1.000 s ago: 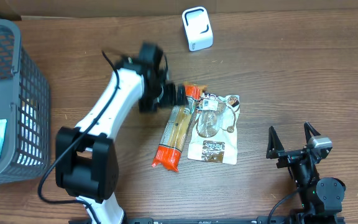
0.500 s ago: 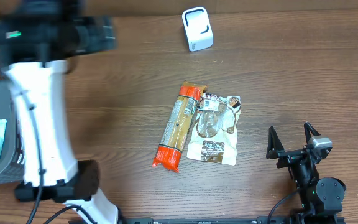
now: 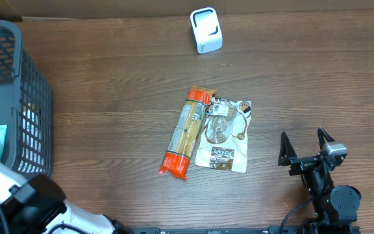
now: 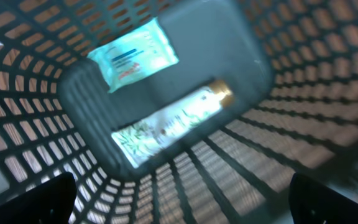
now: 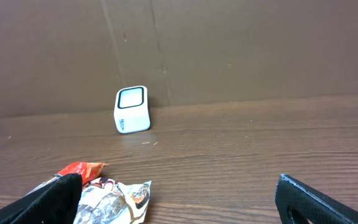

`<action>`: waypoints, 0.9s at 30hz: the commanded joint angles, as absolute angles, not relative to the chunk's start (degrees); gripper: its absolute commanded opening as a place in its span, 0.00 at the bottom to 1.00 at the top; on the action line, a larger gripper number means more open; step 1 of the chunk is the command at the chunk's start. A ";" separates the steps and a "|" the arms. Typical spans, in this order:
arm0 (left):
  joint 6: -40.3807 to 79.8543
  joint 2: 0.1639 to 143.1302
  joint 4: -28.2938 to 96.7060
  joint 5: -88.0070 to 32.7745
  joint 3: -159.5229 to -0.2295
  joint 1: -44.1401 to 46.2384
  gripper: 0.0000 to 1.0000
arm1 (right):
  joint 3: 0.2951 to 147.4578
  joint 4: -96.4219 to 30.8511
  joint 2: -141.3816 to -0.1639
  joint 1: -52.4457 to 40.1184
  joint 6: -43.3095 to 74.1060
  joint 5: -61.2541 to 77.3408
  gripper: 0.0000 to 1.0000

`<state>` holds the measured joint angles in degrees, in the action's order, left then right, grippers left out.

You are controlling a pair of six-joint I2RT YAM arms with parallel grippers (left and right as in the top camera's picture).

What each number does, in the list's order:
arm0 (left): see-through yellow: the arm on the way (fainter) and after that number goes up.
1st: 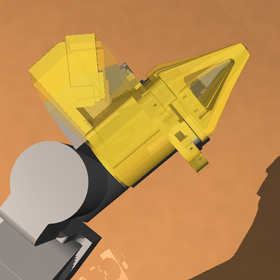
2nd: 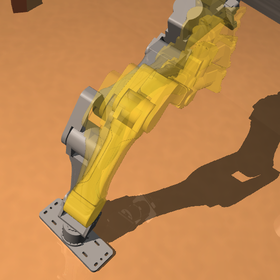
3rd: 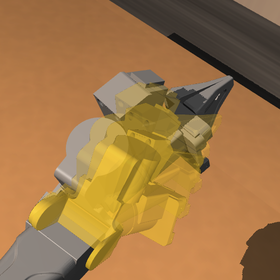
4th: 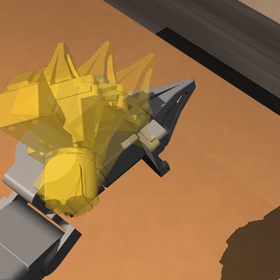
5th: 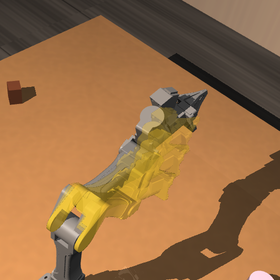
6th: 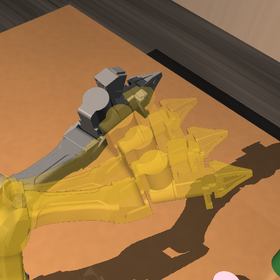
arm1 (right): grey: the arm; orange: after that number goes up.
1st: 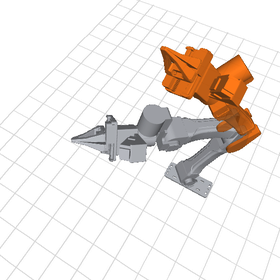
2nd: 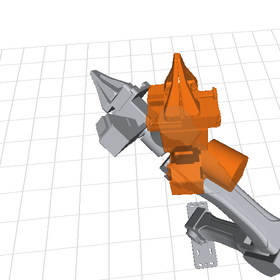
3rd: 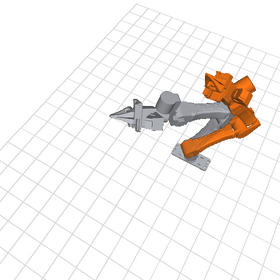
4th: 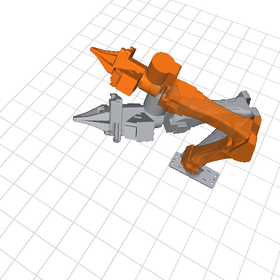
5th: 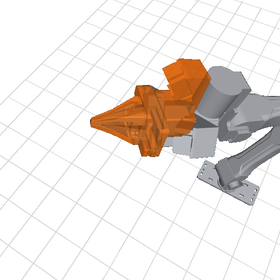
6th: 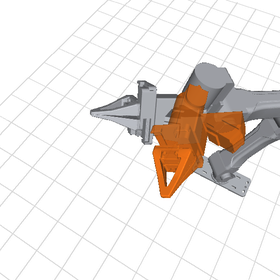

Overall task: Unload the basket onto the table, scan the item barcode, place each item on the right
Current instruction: 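Reach the left gripper into the basket and grasp the white packet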

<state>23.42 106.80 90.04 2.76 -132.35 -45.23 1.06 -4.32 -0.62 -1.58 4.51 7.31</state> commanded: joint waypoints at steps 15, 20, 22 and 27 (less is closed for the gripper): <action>1.63 111.68 65.04 -10.46 -101.58 -47.59 1.00 | 0.47 -4.08 -0.16 -1.91 4.69 7.57 1.00; 1.08 116.46 64.45 -9.89 -101.58 -47.59 0.98 | 0.47 -4.08 -0.16 -1.91 4.69 7.60 1.00; -0.32 118.58 64.42 -9.93 -101.58 -47.59 0.97 | 0.47 -4.08 -0.16 -1.91 4.69 7.60 1.00; -1.78 123.79 64.16 -9.98 -101.58 -47.59 0.95 | 0.47 -4.08 -0.16 -1.91 4.69 7.60 1.00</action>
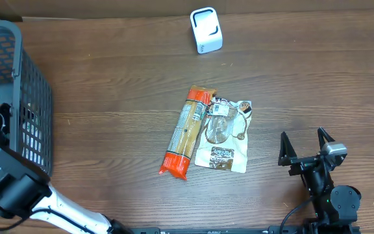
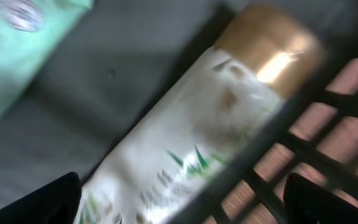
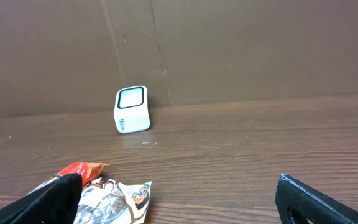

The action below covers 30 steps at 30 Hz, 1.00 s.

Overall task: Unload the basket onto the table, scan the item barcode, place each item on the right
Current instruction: 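Reach the left gripper into the basket and grasp the white packet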

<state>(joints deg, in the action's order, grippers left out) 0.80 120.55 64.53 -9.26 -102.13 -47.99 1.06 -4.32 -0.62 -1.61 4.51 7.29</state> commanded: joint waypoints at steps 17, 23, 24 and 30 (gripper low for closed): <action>-0.60 131.35 64.75 -9.96 -103.18 -47.70 0.04 | 0.47 -4.08 -0.16 -1.91 4.69 7.57 1.00; 1.52 131.20 72.79 -13.52 -114.63 -47.66 0.04 | 0.47 -4.08 -0.16 -1.91 4.69 7.60 1.00; 1.52 131.11 74.50 -15.14 -117.67 -47.66 0.04 | 0.47 -4.08 -0.16 -1.91 4.69 7.57 1.00; 1.45 130.37 84.42 -22.65 -140.07 -47.55 0.04 | 0.47 -4.08 -0.16 -1.91 4.69 7.60 1.00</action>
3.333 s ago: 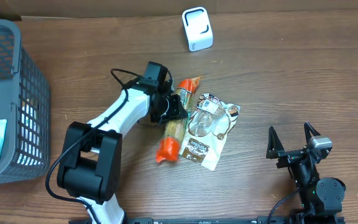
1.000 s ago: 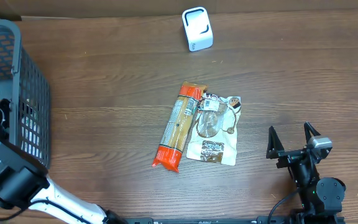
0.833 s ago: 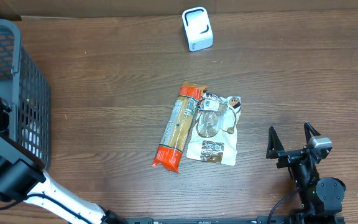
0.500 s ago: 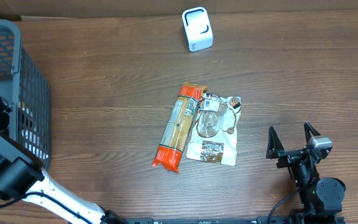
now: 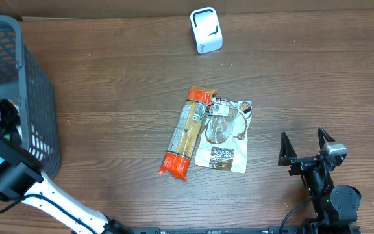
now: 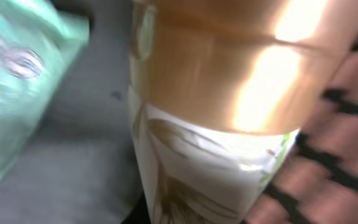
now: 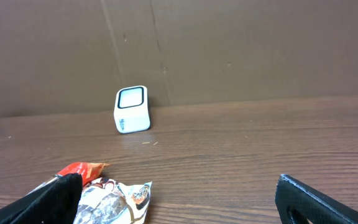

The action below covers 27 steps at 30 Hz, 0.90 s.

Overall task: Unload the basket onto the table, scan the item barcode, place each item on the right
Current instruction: 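Reach the left gripper into the basket and grasp the white packet, then carry the white tube to the table beside the other items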

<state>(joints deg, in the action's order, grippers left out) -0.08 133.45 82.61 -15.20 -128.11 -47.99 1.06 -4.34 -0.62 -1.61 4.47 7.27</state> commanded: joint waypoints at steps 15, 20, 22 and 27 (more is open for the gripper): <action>0.91 116.29 95.50 -38.72 -170.98 -45.67 0.04 | 0.47 -4.08 -0.16 -1.91 4.69 7.60 1.00; -0.27 114.41 96.79 -38.52 -168.48 -36.62 0.04 | 0.47 -4.08 -0.16 -1.91 4.69 7.60 1.00; -0.27 114.59 96.82 -37.52 -164.92 -29.10 0.04 | 0.47 -4.08 -0.16 -1.91 4.69 7.57 1.00; 3.01 114.59 96.79 -19.75 -146.28 -11.14 0.04 | 0.47 -4.08 -0.16 -1.91 4.69 7.57 1.00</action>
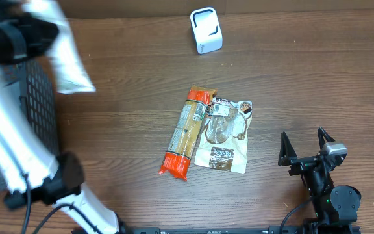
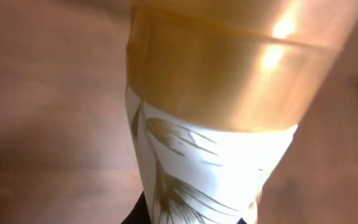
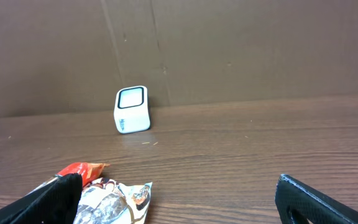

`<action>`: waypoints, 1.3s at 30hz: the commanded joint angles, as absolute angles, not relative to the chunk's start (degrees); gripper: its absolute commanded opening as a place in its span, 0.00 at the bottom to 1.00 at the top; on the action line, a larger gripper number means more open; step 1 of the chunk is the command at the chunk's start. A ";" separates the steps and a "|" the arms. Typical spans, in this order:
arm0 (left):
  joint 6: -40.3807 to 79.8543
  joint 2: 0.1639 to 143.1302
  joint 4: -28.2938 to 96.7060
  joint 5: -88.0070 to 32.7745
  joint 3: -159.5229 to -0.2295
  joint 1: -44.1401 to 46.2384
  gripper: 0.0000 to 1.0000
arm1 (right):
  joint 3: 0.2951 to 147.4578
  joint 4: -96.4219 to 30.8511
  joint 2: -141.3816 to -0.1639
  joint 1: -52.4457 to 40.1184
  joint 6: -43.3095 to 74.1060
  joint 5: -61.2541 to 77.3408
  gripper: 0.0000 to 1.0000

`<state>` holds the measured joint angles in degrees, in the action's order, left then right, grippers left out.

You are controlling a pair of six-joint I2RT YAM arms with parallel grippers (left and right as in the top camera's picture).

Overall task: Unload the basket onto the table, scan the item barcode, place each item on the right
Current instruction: 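Carry the white tube to the table beside the other items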

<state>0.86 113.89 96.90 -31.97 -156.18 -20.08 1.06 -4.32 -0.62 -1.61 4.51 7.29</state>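
Note:
A white tube with leaf print and a gold cap (image 2: pixel 229 68) fills the left wrist view, and my left gripper (image 2: pixel 191 219) is shut on it. From overhead the tube (image 1: pixel 63 55) shows as a white blur, held in the air by the left gripper (image 1: pixel 28 31) at the far left, above the table beside the basket. The white barcode scanner (image 1: pixel 206 29) stands at the table's far edge, its window (image 3: pixel 132 98) facing the right wrist camera. My right gripper (image 1: pixel 307 148) rests open at the near right; its fingers (image 3: pixel 319 199) hold nothing.
A dark mesh basket (image 1: pixel 41 104) stands at the left edge with a teal packet still in it. An orange pasta packet (image 1: pixel 188 132) and a printed snack pouch (image 1: pixel 226 135) lie side by side mid-table. A cardboard wall (image 3: pixel 229 43) backs the table.
My left gripper, which was shut on the tube down inside the basket, now holds it up in the air outside the basket, over the wood. The right arm has not moved.
My left gripper first looked down into the basket at the tube and a teal packet. It was then close over the tube, open. Then it was shut on the tube near its gold cap, and now the tube is out of the basket.

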 commanded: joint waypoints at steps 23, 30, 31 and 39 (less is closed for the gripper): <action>15.33 114.63 55.64 -3.88 -88.53 15.03 0.58 | 0.47 -4.08 -0.16 -1.91 4.69 7.57 1.00; 15.31 114.50 55.64 -4.01 -89.78 14.83 0.99 | 0.47 -4.08 -0.16 -1.91 4.69 7.60 1.00; 15.31 114.37 56.64 -3.99 -90.98 14.52 0.99 | 0.47 -4.08 -0.16 -1.91 4.69 7.60 1.00; 16.32 108.95 73.67 -3.86 -121.99 4.16 0.99 | 0.47 -4.08 -0.16 -1.91 4.69 7.60 1.00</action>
